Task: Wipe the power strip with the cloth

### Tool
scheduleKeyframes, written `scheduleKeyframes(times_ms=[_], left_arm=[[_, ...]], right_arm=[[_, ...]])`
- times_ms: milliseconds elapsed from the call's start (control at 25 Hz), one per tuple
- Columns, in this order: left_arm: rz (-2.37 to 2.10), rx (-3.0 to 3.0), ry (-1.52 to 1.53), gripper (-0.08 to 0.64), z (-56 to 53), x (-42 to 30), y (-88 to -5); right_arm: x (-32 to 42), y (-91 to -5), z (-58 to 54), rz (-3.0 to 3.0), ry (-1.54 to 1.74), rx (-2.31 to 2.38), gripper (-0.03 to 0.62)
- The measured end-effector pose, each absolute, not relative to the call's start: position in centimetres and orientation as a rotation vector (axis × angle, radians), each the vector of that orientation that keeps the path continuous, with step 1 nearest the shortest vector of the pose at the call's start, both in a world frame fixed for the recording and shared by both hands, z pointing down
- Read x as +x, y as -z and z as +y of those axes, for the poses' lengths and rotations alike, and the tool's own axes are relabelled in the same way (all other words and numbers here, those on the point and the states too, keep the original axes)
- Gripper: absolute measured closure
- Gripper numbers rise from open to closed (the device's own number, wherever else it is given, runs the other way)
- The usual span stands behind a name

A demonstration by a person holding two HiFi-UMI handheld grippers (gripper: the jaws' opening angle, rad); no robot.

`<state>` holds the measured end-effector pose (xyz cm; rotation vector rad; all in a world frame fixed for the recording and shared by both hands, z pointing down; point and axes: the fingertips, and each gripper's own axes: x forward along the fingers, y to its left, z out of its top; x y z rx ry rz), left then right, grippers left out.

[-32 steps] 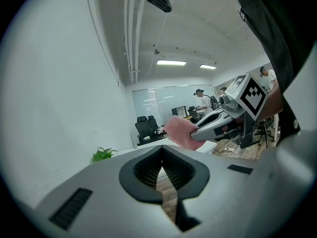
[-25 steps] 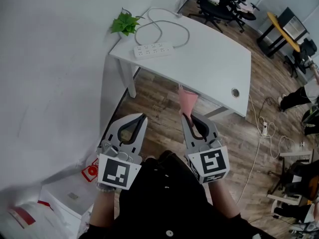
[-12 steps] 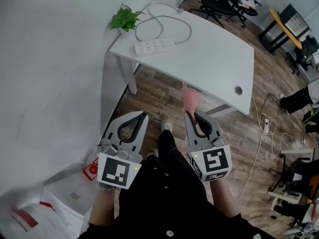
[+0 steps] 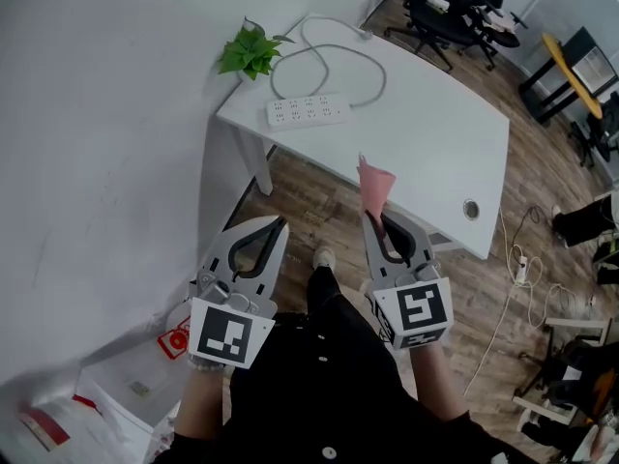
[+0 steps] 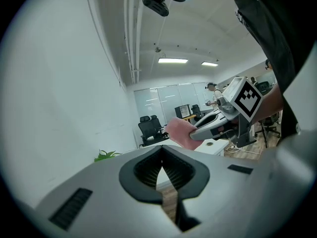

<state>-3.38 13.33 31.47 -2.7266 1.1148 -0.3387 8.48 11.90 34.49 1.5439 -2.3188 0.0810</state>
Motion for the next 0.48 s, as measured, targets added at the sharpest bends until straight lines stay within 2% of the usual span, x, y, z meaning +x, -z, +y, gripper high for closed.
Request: scheduleKeyframes(times_ms=[480], left_arm=[[1.213,-2.7,0.401,0.546,3.8,0.4,-31.5]], right_arm=[[12.1,-34.3,1.4,-2.385,-0.089,1.458,0.543]])
